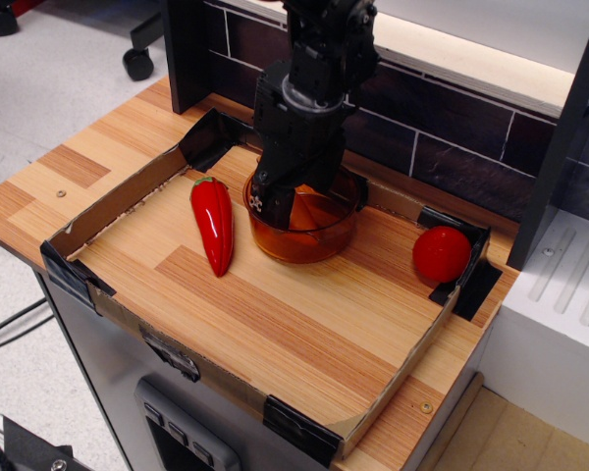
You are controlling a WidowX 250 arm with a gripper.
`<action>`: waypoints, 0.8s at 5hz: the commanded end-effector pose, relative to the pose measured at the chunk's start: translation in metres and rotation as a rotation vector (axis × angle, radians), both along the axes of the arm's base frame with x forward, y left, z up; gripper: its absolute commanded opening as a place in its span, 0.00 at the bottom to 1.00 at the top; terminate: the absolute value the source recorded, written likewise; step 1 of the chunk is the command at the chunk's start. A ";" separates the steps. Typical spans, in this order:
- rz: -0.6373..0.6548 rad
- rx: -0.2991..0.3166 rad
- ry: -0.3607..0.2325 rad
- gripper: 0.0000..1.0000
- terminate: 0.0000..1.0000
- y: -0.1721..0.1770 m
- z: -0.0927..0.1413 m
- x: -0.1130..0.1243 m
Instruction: Take carrot out of pot
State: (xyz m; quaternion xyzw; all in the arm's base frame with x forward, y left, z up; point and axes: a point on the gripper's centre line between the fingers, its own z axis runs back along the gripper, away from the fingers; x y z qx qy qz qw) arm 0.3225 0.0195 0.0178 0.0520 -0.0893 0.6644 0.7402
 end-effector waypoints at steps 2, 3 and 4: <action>-0.019 -0.009 -0.058 0.00 0.00 -0.001 0.006 0.004; -0.027 -0.019 -0.065 0.00 0.00 -0.001 0.011 0.004; -0.053 0.008 -0.120 0.00 0.00 0.001 0.028 0.005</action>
